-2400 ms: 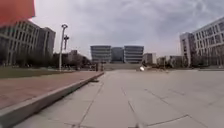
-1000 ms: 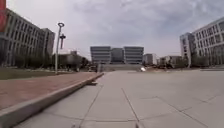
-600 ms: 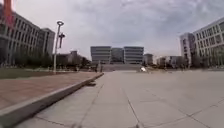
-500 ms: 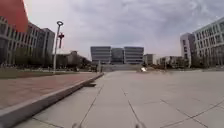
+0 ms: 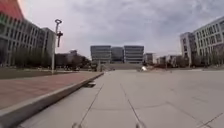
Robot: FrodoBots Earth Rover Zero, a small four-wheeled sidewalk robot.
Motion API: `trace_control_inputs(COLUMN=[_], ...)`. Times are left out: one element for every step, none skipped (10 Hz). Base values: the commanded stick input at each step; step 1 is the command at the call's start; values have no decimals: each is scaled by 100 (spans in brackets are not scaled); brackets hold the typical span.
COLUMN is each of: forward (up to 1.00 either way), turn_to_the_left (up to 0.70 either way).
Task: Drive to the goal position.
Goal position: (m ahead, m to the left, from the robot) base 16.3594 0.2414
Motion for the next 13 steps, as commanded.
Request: trace_control_inputs(forward=[45,45,45,45,45,45,45,45,45,45,45,45,45], turn_to_the_left=[10,22,22,15,0,0,0,0,0,0,0,0,0])
